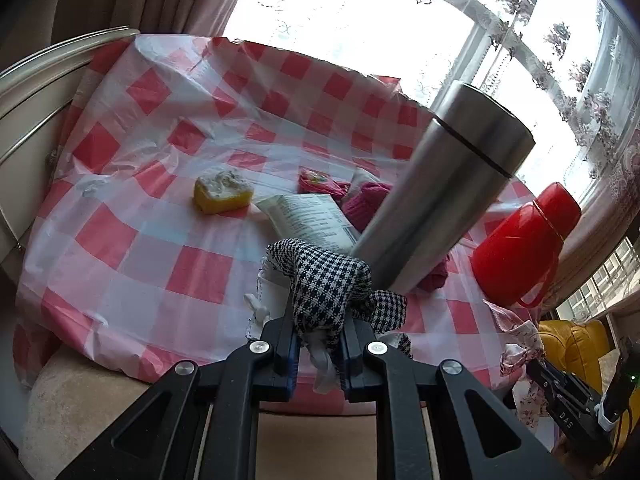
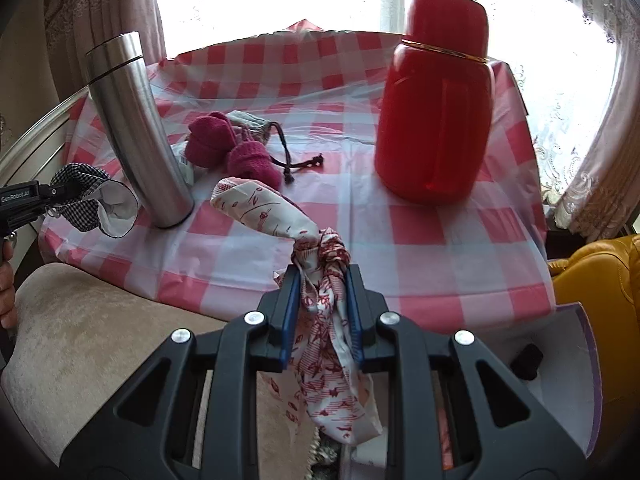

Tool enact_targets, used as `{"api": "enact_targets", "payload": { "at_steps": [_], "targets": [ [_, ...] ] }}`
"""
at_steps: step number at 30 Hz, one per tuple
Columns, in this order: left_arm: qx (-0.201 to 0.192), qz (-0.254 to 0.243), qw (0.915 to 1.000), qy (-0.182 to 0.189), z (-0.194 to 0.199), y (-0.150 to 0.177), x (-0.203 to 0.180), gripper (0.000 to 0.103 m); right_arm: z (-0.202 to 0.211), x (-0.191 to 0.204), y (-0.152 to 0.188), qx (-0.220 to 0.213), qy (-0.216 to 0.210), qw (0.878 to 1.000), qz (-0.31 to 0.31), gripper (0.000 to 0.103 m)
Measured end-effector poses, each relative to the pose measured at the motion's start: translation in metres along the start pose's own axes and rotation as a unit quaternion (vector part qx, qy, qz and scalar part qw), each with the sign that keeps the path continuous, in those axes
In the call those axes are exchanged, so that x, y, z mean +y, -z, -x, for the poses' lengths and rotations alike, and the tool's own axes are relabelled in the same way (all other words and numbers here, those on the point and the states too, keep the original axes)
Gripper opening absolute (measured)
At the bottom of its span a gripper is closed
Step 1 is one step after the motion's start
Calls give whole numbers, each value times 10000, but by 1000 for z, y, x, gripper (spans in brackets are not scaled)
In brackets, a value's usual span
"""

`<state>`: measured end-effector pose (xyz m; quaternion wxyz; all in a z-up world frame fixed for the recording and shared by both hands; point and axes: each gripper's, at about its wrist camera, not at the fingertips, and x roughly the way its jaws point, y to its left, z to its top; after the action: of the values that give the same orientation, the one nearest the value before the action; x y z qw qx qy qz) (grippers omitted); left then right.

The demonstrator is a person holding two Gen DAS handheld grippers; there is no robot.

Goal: Organize soft objects
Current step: 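Carry the houndstooth and floral cloths to the white box and open both tools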

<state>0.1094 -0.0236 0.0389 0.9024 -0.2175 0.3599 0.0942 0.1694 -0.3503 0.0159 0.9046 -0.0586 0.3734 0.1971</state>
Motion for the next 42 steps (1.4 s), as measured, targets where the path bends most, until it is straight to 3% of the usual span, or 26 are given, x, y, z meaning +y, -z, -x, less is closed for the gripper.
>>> {"api": "enact_targets", "payload": {
  "at_steps": [9,17,26,32,33,35,38,42],
  "targets": [
    [163,-479,9984,247,0,15,-59,16,20,-43,16,12,431,9984,-374,26],
    [357,-1128,9905,702,-5,38,-129,16,37,-88,35,63,820,9938,-746,26],
    [619,-1753,9749,1227,-5,69,-197,16,57,-138,53,77,1245,9844,-1239,26],
    [917,-2056,9588,1733,-8,89,-238,17,68,-160,57,46,1497,9771,-1514,30],
    [962,-2086,9554,1854,-8,92,-245,19,69,-163,57,62,1526,9756,-1576,33],
    [1082,-2202,9487,1995,-10,98,-255,36,70,-167,58,33,1522,9746,-1643,47],
    [1112,-2245,9474,1989,-11,102,-258,51,73,-169,59,-5,1557,9740,-1647,62],
    [1130,-2005,9536,1943,-13,97,-247,52,72,-169,58,30,1481,9741,-1709,64]
  ]
}}
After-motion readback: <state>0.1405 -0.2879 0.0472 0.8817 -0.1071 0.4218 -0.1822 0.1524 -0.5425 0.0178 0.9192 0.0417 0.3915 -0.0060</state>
